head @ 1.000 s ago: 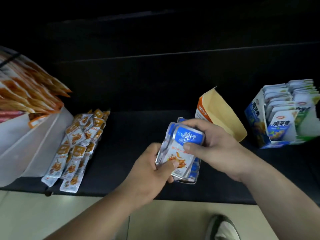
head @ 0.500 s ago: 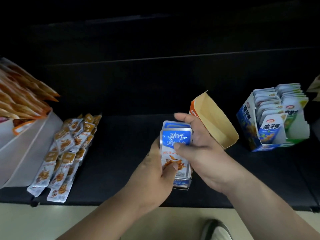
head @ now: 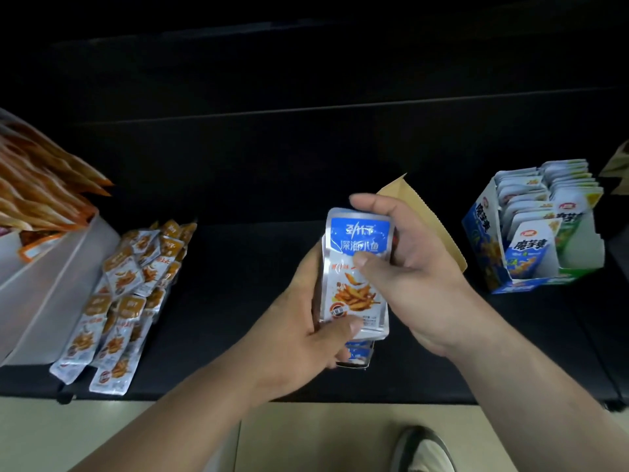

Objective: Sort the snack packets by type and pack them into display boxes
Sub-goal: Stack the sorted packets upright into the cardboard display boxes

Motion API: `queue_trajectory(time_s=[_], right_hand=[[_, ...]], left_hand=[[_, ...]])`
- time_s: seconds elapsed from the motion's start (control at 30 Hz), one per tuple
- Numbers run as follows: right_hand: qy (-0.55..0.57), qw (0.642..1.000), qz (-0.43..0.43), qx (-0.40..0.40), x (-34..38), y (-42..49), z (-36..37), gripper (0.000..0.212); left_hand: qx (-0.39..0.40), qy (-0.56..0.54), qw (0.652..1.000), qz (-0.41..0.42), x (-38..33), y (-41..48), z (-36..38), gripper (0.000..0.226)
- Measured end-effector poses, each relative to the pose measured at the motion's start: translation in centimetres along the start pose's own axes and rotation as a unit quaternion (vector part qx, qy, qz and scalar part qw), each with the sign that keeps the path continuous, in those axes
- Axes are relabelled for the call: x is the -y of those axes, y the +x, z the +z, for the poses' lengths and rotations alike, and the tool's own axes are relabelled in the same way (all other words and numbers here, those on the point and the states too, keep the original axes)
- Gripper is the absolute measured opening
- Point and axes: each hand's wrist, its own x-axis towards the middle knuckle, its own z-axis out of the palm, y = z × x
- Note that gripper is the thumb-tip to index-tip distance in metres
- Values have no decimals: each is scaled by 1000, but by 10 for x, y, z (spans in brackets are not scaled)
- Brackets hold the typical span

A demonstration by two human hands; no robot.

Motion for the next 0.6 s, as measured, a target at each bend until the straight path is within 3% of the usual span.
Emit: queue_trajectory(time_s=[0.3, 0.43, 0.6], right_hand=[[-5, 998, 58, 32, -7, -1, -19, 58], [30, 998, 57, 13, -9, 1, -17, 58], [109, 993, 32, -31, -16, -1, 6, 75]], left_hand=[[-56, -37, 996, -66, 10, 2, 1, 47], [-65, -77, 991, -92, 13, 3, 2, 43], [-92, -70, 991, -74, 14, 2, 7, 40]])
